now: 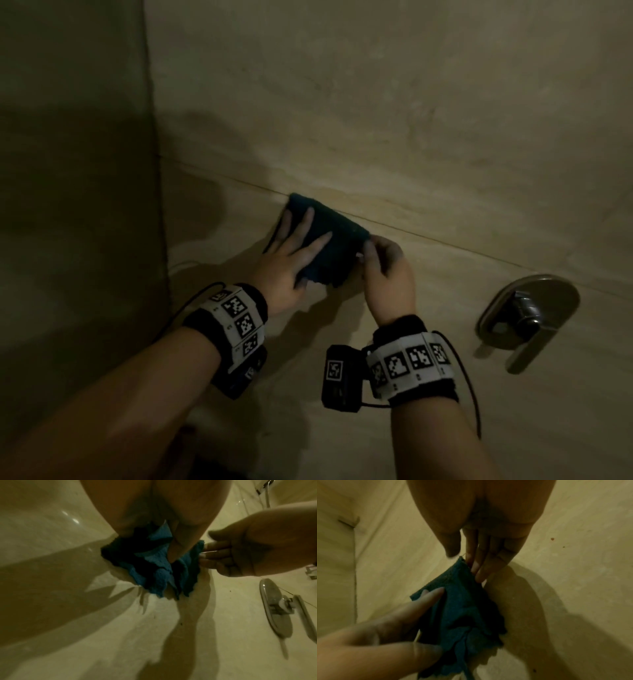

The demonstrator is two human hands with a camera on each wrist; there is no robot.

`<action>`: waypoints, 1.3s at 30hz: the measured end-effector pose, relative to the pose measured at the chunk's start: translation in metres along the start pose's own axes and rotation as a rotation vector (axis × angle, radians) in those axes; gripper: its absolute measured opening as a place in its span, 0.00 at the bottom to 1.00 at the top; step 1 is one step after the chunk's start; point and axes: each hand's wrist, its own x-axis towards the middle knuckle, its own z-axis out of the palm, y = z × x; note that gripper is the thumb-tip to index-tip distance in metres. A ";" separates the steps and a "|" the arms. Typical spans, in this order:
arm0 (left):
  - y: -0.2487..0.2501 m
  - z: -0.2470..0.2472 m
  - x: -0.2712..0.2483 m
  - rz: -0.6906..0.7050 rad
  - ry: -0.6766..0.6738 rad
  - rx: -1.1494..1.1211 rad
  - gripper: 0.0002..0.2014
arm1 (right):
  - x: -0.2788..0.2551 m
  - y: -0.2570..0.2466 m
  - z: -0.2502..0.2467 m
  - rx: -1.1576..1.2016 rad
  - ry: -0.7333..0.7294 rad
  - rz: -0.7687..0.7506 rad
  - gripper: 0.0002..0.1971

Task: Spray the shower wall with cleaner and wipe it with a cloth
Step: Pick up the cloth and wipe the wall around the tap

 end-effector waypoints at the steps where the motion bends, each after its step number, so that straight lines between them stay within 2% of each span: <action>1: -0.001 -0.002 0.000 -0.002 -0.003 -0.002 0.39 | 0.002 -0.001 0.000 0.001 -0.037 0.001 0.15; 7: 0.004 -0.008 -0.002 -0.034 0.094 -0.250 0.29 | 0.007 -0.002 0.011 0.095 -0.038 -0.058 0.05; 9: 0.006 -0.011 -0.003 -0.059 0.112 -0.325 0.27 | 0.005 -0.004 0.013 0.132 -0.072 -0.104 0.06; 11: 0.010 -0.017 -0.003 -0.117 0.173 -0.450 0.22 | 0.000 -0.009 0.013 0.187 -0.160 -0.166 0.11; 13: 0.012 -0.025 -0.001 -0.277 0.229 -0.632 0.17 | -0.005 -0.013 0.015 0.190 -0.242 -0.225 0.16; 15: 0.014 -0.032 0.000 -0.461 0.190 -0.941 0.16 | -0.009 -0.012 0.018 0.187 -0.284 -0.267 0.16; 17: 0.017 -0.039 -0.001 -0.570 0.120 -1.264 0.22 | -0.013 -0.013 0.020 0.210 -0.362 -0.277 0.16; 19: 0.017 -0.047 -0.005 -0.606 0.059 -1.499 0.26 | -0.016 -0.014 0.019 0.257 -0.452 -0.296 0.19; 21: 0.017 -0.052 -0.011 -0.549 -0.009 -1.584 0.20 | -0.016 -0.015 0.017 0.287 -0.474 -0.326 0.21; 23: 0.015 -0.053 -0.014 -0.457 -0.014 -1.563 0.13 | -0.016 -0.014 0.016 0.339 -0.491 -0.315 0.21; 24: 0.012 -0.053 -0.015 -0.435 0.009 -1.533 0.13 | -0.016 -0.015 0.015 0.366 -0.505 -0.307 0.20; 26: 0.010 -0.052 -0.015 -0.458 0.081 -1.497 0.17 | -0.016 -0.015 0.016 0.395 -0.502 -0.291 0.21; 29: 0.008 -0.055 -0.012 -0.503 0.173 -1.406 0.14 | -0.012 -0.016 0.015 0.410 -0.384 -0.236 0.21; 32: 0.008 -0.060 -0.010 -0.483 0.131 -1.332 0.16 | -0.003 -0.012 0.010 0.280 -0.294 -0.223 0.22; 35: 0.008 -0.062 -0.009 -0.414 0.086 -1.271 0.16 | 0.002 -0.011 0.005 0.223 -0.353 -0.218 0.29; 37: 0.005 -0.063 -0.007 -0.361 0.074 -1.203 0.16 | 0.003 -0.013 0.004 0.200 -0.378 -0.218 0.24; 39: 0.000 -0.065 -0.005 -0.318 0.099 -1.048 0.17 | 0.002 -0.015 0.006 0.159 -0.293 -0.214 0.15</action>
